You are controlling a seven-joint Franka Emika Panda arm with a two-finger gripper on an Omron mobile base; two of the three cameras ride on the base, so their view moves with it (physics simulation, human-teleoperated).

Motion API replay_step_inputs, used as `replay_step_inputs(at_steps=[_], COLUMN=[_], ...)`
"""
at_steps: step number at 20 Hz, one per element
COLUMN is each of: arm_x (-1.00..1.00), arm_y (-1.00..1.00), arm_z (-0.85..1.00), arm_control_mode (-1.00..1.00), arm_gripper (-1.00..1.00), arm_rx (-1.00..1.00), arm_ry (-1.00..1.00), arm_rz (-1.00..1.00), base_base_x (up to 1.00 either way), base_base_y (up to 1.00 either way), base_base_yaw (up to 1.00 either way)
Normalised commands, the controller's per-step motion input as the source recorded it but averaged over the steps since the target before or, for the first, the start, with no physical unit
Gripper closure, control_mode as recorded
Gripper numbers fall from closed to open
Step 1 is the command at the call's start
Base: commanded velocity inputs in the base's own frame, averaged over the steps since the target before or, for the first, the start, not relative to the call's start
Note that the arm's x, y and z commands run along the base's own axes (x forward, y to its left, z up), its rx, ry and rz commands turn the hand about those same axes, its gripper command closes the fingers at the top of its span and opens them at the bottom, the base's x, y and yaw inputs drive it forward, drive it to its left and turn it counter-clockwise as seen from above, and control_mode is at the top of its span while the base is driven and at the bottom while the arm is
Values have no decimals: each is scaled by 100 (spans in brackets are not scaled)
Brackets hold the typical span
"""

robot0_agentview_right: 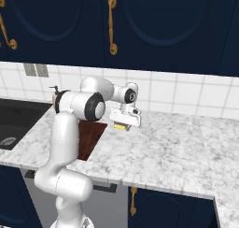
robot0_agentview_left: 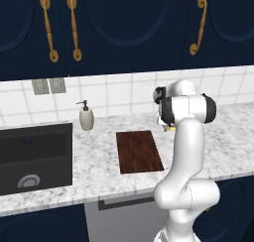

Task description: Pick up the sponge from the counter and clean the cutting board by briefly scrubbing or pressing down on the cutting board. Once finished, release the sponge.

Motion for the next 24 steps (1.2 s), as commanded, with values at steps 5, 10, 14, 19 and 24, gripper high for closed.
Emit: replay_step_inputs(at_steps=[5,10,14,19,24], arm_x=[-35,-33,-16,-24,-29], arm_y=[-98,-86,-19,5,0], arm_z=[0,-2,-7,-7,0], arm_control_mode=[-100,-100,-100,-100,-100], arm_gripper=[100,100,100,-100,-100], arm_rx=[0,3,1,0,0], arm_ry=[-22,-17,-4,-1,-5], arm_rz=[0,0,1,1,0], base_base_x=[0,0,0,0,0], base_base_y=[0,0,0,0,0], base_base_yaw=[0,0,0,0,0])
